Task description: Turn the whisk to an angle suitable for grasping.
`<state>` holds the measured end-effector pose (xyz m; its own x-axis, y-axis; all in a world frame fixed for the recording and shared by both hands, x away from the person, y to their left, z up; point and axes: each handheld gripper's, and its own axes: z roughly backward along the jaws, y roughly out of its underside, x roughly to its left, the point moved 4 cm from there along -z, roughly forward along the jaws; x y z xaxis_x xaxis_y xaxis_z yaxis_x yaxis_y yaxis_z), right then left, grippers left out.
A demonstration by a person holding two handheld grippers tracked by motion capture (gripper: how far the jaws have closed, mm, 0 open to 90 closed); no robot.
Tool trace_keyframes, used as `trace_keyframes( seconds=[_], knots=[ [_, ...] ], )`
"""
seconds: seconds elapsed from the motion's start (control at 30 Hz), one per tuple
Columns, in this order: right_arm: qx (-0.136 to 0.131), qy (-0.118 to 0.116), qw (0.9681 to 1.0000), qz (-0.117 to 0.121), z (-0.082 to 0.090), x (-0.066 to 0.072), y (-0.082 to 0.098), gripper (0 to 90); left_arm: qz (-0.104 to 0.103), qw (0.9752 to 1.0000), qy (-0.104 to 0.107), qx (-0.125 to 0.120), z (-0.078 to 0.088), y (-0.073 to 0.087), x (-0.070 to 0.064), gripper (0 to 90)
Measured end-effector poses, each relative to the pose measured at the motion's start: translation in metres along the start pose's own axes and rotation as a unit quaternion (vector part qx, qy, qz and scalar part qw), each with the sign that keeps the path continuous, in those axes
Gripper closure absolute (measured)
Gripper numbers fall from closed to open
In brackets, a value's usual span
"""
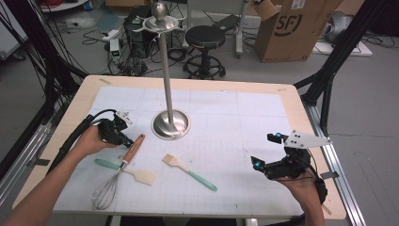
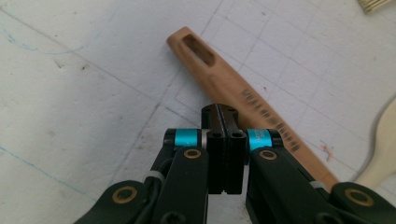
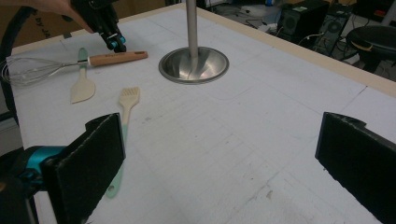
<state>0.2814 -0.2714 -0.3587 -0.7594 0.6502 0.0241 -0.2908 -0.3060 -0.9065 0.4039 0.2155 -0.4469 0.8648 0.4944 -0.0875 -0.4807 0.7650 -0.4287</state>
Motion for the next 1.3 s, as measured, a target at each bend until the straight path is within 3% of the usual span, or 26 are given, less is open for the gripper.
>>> trace_keyframes(
  seconds=[0.23, 0.43, 0.8, 1.3],
  knots=[
    [0.002, -0.002, 1.0, 0.002, -0.002, 0.001, -0.001, 0.0, 0.017, 0.9996, -0.015, -0.017, -0.006, -0.006, 0.003, 90.0],
    [0.002, -0.001, 1.0, 0.003, -0.002, 0.0, -0.001, 0.0, 0.009, 0.9996, -0.016, -0.023, -0.006, -0.009, 0.0, 90.0],
    [0.002, -0.002, 1.0, 0.006, -0.003, 0.002, -0.003, 0.0, -0.026, 0.9992, -0.002, -0.03, -0.01, -0.016, -0.015, 90.0],
    [0.002, -0.004, 1.0, 0.007, -0.004, 0.003, -0.005, 0.0, -0.086, 0.9961, 0.018, -0.007, -0.02, -0.038, -0.044, 90.0]
  ],
)
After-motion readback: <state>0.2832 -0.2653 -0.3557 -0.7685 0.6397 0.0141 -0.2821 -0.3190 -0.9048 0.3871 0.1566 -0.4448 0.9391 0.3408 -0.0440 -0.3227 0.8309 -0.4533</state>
